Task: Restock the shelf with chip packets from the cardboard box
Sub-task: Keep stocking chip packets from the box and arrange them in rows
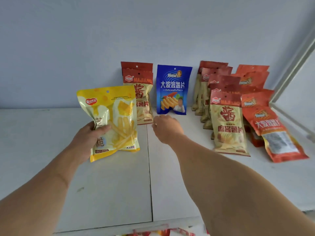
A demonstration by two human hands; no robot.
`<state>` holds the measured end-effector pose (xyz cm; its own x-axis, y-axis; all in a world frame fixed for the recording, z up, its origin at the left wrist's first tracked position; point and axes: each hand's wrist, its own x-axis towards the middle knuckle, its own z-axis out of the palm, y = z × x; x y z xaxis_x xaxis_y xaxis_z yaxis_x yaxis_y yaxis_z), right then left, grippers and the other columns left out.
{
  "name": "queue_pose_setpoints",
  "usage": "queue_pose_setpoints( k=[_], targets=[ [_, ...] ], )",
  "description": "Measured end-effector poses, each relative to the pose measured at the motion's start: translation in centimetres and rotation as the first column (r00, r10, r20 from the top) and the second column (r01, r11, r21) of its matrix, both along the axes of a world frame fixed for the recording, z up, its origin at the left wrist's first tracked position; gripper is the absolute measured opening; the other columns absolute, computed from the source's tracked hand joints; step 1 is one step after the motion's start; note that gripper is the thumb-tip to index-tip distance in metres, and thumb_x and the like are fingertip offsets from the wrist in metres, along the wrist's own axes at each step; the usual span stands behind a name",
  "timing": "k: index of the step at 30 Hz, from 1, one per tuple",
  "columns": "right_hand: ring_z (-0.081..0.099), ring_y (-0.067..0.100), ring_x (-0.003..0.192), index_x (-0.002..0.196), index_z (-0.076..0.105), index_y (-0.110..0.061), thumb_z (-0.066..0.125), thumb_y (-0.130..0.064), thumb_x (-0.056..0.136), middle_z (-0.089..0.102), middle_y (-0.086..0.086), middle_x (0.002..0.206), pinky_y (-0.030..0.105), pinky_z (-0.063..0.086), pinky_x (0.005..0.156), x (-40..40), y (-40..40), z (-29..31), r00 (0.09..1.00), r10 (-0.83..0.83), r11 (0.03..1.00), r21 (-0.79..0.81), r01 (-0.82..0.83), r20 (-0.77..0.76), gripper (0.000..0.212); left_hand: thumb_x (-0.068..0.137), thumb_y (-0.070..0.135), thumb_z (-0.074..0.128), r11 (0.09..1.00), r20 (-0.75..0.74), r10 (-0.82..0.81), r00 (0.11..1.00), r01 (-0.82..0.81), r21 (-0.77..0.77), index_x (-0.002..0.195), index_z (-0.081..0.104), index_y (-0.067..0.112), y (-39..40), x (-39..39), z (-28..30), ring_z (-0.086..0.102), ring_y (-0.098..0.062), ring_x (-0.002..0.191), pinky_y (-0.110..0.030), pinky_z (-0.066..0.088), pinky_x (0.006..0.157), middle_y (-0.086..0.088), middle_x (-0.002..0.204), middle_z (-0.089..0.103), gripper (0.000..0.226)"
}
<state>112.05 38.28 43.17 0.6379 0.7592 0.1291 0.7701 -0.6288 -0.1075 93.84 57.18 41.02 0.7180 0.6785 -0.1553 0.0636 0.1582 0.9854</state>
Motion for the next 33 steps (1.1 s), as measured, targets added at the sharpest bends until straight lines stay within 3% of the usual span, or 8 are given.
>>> queue_pose_setpoints(
  k=[9, 17, 22, 26, 31, 33],
  targets=[
    [0.057, 0.025, 0.107, 0.123, 0.059, -0.015, 0.036, -0.032, 0.107, 0.062, 0.006, 0.117, 0.037, 0.045, 0.085, -6.4, -2.0, 0.5, 0.989, 0.145, 0.988, -0.056, -0.143, 0.034, 0.033, 0.087, 0.023, 0.078, 0.99, -0.013, 0.118, 0.993, -0.117, 0.08, 0.102, 0.074, 0.024, -1.4, -3.6, 1.7, 0.074, -0.022, 0.1, -0.045, 0.056, 0.096, 0.002, 0.101, 0.079, 0.015],
    [0.062, 0.027, 0.098, 0.115, 0.064, -0.017, 0.04, -0.034, 0.105, 0.066, 0.006, 0.111, 0.036, 0.051, 0.079, -8.7, 3.2, 1.2, 0.983, 0.181, 0.983, -0.026, -0.18, 0.033, 0.031, 0.091, 0.027, 0.074, 0.981, 0.007, 0.138, 0.99, -0.137, 0.135, 0.103, 0.069, 0.027, 3.9, -5.0, 2.4, 0.073, -0.022, 0.099, -0.045, 0.058, 0.092, 0.001, 0.104, 0.077, 0.014],
    [0.062, 0.024, 0.095, 0.115, 0.063, -0.017, 0.039, -0.034, 0.105, 0.064, 0.004, 0.11, 0.034, 0.051, 0.075, -8.3, 9.5, 1.3, 0.983, 0.182, 0.983, -0.006, -0.181, 0.031, 0.031, 0.091, 0.028, 0.074, 0.987, 0.012, 0.092, 0.996, -0.093, 0.135, 0.101, 0.07, 0.029, 10.1, -2.7, 2.5, 0.074, -0.02, 0.094, -0.043, 0.059, 0.089, 0.001, 0.103, 0.078, 0.011],
    [0.06, 0.022, 0.098, 0.112, 0.063, -0.018, 0.039, -0.034, 0.105, 0.064, 0.0, 0.107, 0.036, 0.052, 0.081, -7.5, 14.2, 0.9, 0.989, 0.15, 0.989, -0.002, -0.15, 0.01, 0.03, 0.089, 0.028, 0.075, 0.99, -0.005, 0.028, 1.0, -0.027, 0.137, 0.1, 0.071, 0.029, 15.0, 0.5, 2.3, 0.074, -0.021, 0.095, -0.045, 0.059, 0.09, 0.002, 0.1, 0.079, 0.012],
    [0.062, 0.022, 0.099, 0.116, 0.064, -0.02, 0.039, -0.036, 0.105, 0.065, -0.001, 0.11, 0.037, 0.053, 0.08, -5.9, 17.7, 0.1, 0.997, 0.074, 0.997, 0.011, -0.074, -0.02, 0.031, 0.09, 0.021, 0.074, 0.994, -0.003, -0.058, 0.998, 0.058, 0.098, 0.105, 0.071, 0.022, 19.0, 5.1, 1.5, 0.076, -0.018, 0.087, -0.035, 0.06, 0.077, 0.0, 0.098, 0.079, 0.016],
    [0.061, 0.023, 0.101, 0.118, 0.063, -0.021, 0.039, -0.036, 0.105, 0.064, -0.001, 0.112, 0.036, 0.053, 0.081, -5.3, 18.7, -0.3, 0.998, 0.056, 0.998, 0.002, -0.055, -0.032, 0.032, 0.089, 0.021, 0.075, 0.994, 0.006, -0.073, 0.997, 0.073, 0.08, 0.106, 0.071, 0.022, 20.1, 6.7, 0.9, 0.076, -0.021, 0.09, -0.04, 0.061, 0.082, -0.003, 0.101, 0.079, 0.017]
  ],
)
